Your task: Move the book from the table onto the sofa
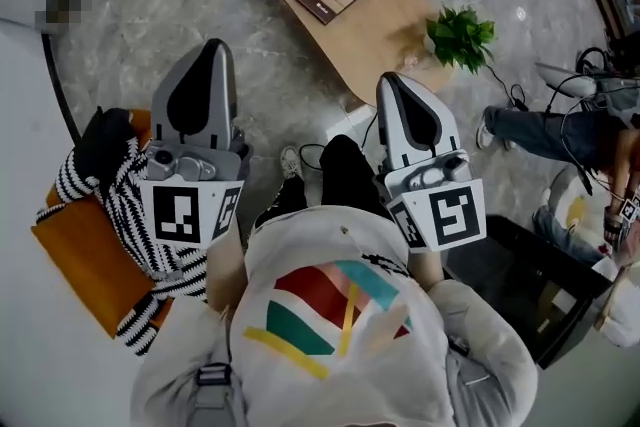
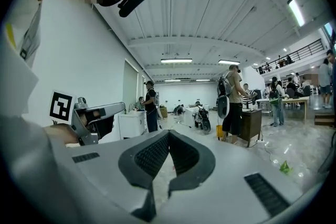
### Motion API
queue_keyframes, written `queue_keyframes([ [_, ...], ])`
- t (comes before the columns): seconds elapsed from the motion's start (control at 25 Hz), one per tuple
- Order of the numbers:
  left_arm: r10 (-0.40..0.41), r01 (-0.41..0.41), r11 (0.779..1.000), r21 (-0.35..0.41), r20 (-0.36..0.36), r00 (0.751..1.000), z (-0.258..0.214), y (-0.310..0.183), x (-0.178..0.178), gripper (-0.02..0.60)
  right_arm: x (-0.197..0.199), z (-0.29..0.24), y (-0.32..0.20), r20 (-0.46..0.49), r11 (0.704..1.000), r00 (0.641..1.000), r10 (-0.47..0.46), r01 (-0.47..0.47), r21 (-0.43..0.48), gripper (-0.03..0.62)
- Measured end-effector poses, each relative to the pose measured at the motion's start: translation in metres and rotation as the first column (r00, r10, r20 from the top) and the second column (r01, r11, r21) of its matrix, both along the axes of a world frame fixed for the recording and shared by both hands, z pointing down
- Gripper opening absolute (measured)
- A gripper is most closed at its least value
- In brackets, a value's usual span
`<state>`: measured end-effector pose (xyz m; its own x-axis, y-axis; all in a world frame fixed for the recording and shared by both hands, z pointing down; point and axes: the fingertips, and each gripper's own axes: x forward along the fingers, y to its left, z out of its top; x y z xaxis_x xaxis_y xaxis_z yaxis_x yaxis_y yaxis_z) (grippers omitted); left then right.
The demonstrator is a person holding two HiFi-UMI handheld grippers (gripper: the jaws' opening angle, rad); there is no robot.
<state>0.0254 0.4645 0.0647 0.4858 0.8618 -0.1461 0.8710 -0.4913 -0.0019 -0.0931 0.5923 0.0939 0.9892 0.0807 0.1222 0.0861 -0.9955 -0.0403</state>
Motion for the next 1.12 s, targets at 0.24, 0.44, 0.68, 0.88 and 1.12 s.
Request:
queue_keyframes([
  [0.24, -0.040, 0.039, 0.999, 0.029, 0.028, 0.999, 0.015, 0.044, 0.050, 0.006, 0.057, 0.028, 0.054, 0.037, 0.998, 0.998, -0.041, 0.039, 0.044, 0.012],
  [0.44, -0.071, 0.074, 0.996, 0.048, -0.066, 0.995, -0.010, 0.103, 0.097, 0.006, 0.111, 0.001, 0.107, -0.034, 0.995, 0.995, -0.094, 0.094, -0.017, 0.012],
  [0.68, -0.094, 0.097, 0.995, 0.029, -0.088, 0.992, -0.017, 0.159, 0.133, 0.006, 0.165, -0.005, 0.159, -0.082, 0.992, 0.989, -0.125, 0.126, 0.004, 0.012],
  [0.88, -0.058, 0.057, 0.995, 0.078, 0.006, 0.998, 0.032, 0.188, 0.155, 0.006, 0.201, 0.021, 0.175, -0.055, 0.992, 0.991, -0.119, 0.121, 0.031, 0.012],
  [1.12, -0.036, 0.016, 0.989, 0.145, 0.136, 0.990, 0.163, 0.208, 0.200, 0.006, 0.245, 0.130, 0.187, 0.096, 0.995, 0.993, -0.068, 0.061, 0.072, 0.012],
])
